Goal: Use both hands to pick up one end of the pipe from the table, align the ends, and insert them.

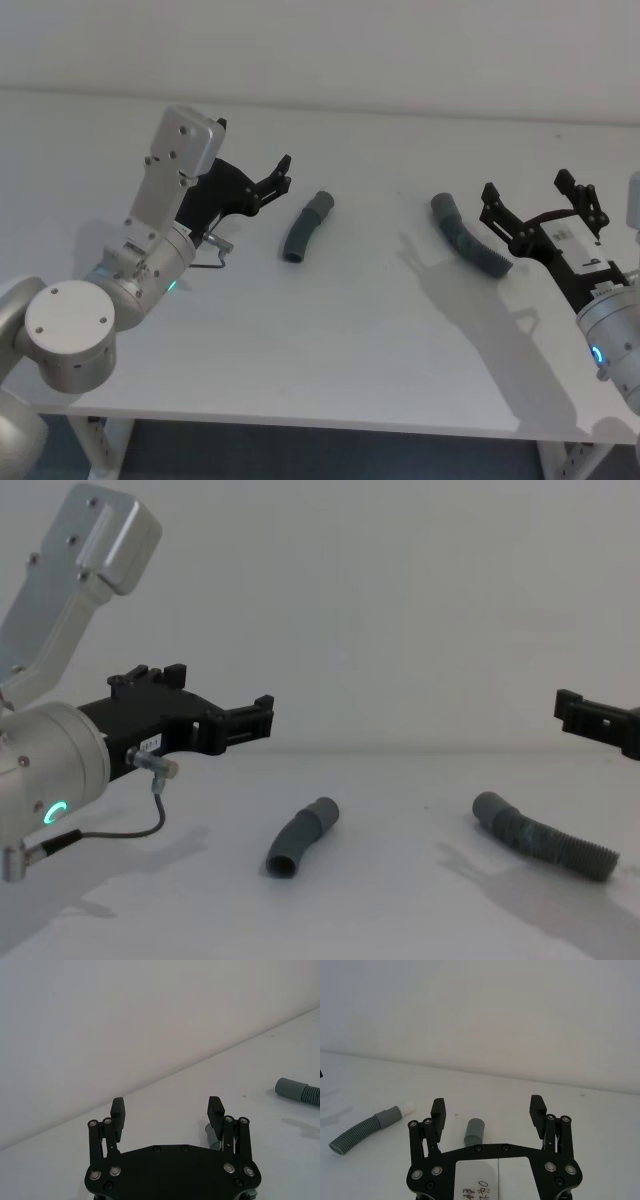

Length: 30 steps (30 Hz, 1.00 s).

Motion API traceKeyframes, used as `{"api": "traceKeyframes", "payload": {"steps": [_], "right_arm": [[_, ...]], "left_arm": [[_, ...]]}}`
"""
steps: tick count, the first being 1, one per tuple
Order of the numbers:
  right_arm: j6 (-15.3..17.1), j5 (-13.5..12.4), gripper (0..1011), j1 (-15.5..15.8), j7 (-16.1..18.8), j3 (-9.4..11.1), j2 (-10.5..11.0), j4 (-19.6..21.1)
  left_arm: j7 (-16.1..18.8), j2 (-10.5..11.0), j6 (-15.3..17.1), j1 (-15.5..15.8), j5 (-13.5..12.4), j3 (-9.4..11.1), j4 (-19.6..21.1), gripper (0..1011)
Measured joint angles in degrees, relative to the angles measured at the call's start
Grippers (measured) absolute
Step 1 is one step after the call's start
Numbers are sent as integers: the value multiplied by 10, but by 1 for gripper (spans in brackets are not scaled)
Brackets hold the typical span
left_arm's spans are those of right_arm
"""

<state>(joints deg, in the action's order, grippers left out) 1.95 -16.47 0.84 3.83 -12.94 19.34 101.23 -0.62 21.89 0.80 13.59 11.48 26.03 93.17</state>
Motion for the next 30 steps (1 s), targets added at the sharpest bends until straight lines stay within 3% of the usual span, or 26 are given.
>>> {"api": "traceKeyframes", "payload": {"steps": [9, 16, 30], "right_arm": [[3, 1, 1000, -4, 3, -1, 1, 0], [23, 4, 1000, -25, 25, -9, 9, -5], [108, 0, 1000, -86, 78, -32, 20, -22]], "left_arm": [[-10, -1, 6, 10, 3, 0, -5, 1002], [-39, -3, 39, 38, 17, 0, -13, 1002], [-76, -20, 163, 85, 57, -5, -24, 1002]]}}
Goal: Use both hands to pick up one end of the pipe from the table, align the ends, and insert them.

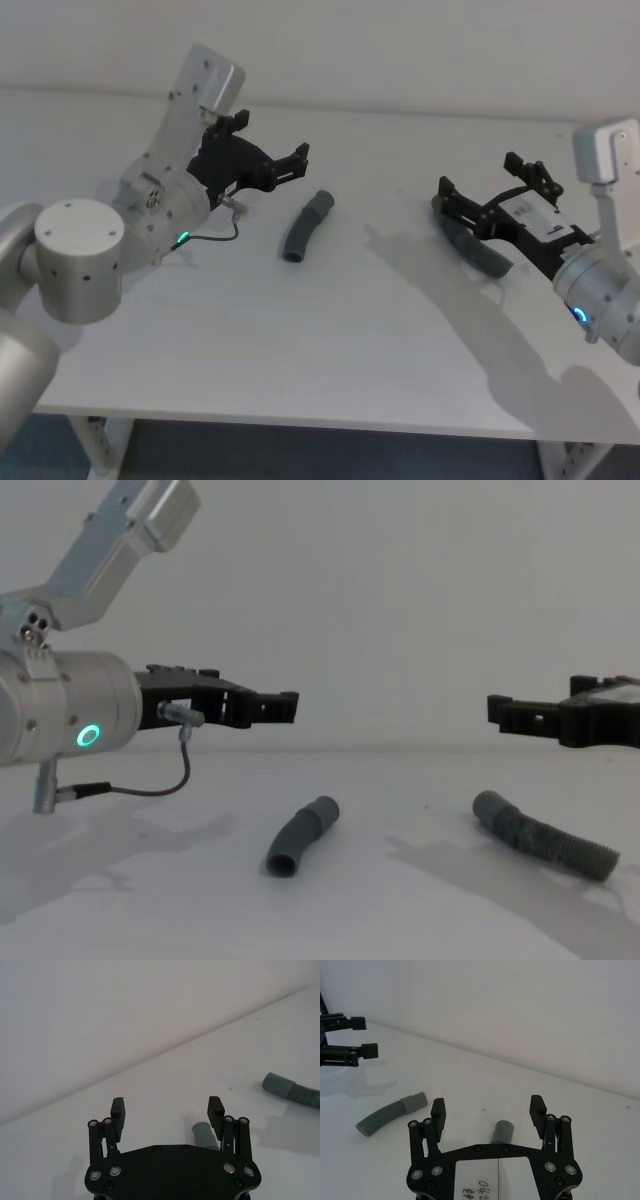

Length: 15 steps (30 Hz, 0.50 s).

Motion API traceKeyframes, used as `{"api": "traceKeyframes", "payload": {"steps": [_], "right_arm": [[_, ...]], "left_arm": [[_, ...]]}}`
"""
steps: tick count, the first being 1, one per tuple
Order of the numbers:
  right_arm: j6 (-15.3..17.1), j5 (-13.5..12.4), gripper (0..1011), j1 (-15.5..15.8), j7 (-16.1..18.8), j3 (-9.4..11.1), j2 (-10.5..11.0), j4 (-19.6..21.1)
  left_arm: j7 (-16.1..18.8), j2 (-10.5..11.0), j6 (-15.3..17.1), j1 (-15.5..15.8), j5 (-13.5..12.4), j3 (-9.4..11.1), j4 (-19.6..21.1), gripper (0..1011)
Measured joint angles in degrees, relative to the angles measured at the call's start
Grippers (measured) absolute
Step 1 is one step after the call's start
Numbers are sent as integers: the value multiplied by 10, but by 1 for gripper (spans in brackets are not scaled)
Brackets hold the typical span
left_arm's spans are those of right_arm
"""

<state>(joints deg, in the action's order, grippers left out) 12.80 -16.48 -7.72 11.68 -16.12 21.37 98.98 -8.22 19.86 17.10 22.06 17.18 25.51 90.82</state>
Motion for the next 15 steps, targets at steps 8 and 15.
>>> {"api": "traceKeyframes", "payload": {"steps": [8, 15], "right_arm": [[42, -2, 999, -27, 17, -12, -3, -15], [61, 0, 1000, -43, 23, -19, -10, -29]], "left_arm": [[-9, -15, 73, 19, 16, 2, -13, 1002], [-21, -21, 107, 32, 22, 7, -28, 1002]]}}
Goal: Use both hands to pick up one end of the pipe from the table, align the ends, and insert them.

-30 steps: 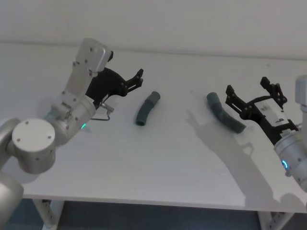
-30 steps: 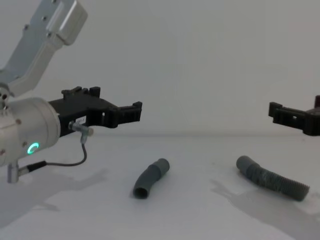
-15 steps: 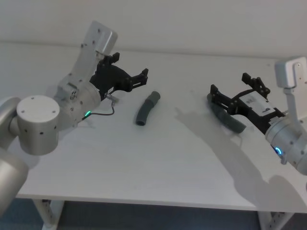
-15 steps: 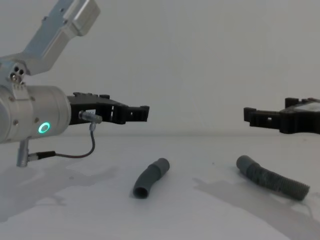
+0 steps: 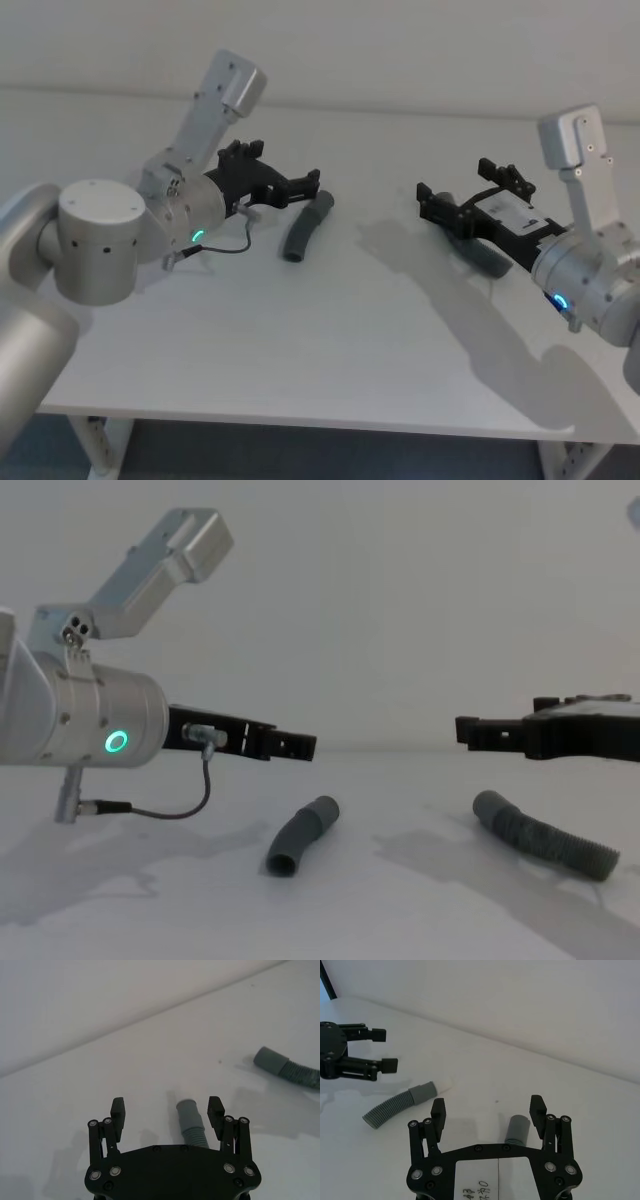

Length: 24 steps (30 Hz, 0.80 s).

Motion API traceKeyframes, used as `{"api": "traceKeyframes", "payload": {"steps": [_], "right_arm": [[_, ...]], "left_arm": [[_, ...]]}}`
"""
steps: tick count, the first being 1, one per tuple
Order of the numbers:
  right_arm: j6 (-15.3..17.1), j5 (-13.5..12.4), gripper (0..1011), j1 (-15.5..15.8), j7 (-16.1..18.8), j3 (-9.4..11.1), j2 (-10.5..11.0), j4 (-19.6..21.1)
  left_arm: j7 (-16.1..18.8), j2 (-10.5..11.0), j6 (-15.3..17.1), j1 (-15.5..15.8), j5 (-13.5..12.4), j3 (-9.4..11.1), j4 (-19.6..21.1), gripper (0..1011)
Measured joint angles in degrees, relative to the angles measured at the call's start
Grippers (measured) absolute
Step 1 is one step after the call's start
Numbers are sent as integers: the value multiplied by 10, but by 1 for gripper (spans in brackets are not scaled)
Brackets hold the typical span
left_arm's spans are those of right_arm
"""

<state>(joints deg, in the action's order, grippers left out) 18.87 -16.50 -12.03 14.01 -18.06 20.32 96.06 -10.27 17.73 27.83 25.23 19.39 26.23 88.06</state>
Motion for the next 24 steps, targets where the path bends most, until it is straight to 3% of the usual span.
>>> {"api": "traceKeyframes", "payload": {"steps": [7, 24], "right_arm": [[21, 6, 1000, -17, 2, -9, -11, -21], [64, 33, 1000, -56, -5, -26, -30, -73]], "left_arm": [[-23, -4, 25, 18, 2, 11, -25, 1002], [-65, -11, 43, 58, -10, 37, -90, 1002]]}}
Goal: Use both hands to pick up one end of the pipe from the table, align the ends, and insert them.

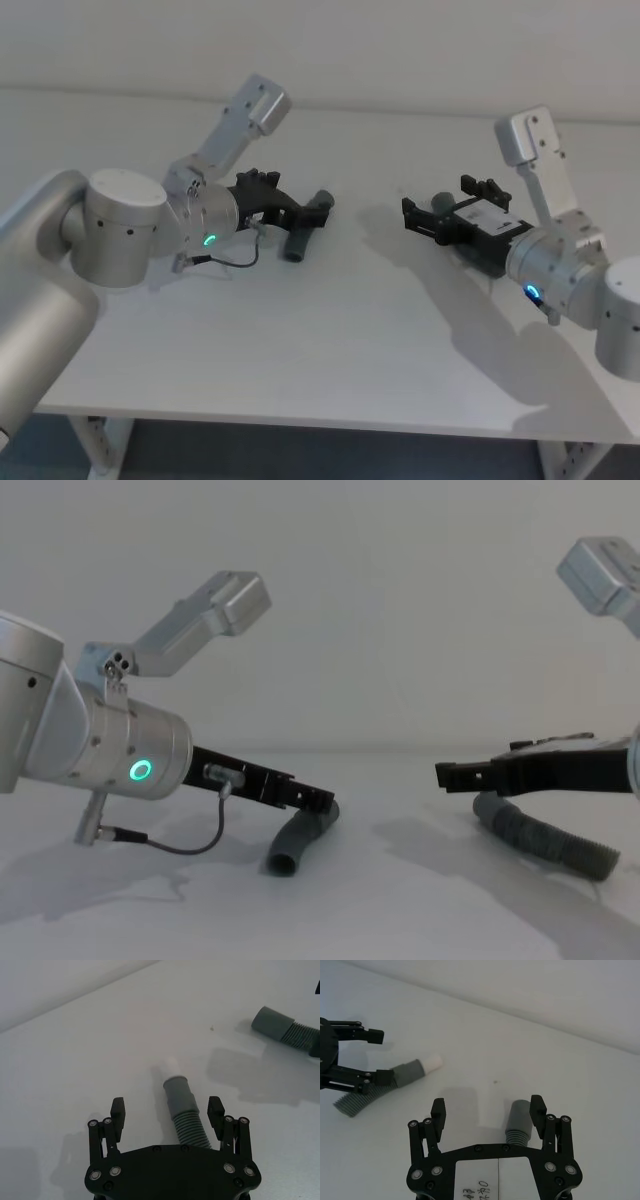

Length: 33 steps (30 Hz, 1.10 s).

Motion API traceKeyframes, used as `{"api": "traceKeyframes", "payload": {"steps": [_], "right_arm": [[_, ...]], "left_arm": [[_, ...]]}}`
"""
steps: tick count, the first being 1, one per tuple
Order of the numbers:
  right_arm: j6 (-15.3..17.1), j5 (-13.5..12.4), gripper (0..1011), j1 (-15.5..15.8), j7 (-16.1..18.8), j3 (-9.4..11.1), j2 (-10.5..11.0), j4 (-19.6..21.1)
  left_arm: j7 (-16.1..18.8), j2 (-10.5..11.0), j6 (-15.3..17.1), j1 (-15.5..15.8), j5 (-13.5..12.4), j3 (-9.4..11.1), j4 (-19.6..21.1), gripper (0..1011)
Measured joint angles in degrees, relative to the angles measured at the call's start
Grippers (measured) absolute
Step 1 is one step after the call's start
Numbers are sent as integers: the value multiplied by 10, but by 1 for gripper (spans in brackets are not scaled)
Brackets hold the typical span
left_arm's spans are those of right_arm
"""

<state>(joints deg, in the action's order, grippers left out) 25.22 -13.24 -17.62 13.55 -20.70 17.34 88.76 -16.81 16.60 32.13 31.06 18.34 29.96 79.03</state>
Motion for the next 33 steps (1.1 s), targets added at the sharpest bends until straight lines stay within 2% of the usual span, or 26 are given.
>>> {"api": "traceKeyframes", "payload": {"steps": [17, 33], "right_arm": [[31, 15, 1000, -18, -7, 4, -5, -28], [32, 27, 1000, -15, -16, 10, -4, -34]], "left_arm": [[-9, -7, 2, 7, -11, 4, -26, 1002], [-11, -12, -6, 9, -19, 2, -37, 1002]]}}
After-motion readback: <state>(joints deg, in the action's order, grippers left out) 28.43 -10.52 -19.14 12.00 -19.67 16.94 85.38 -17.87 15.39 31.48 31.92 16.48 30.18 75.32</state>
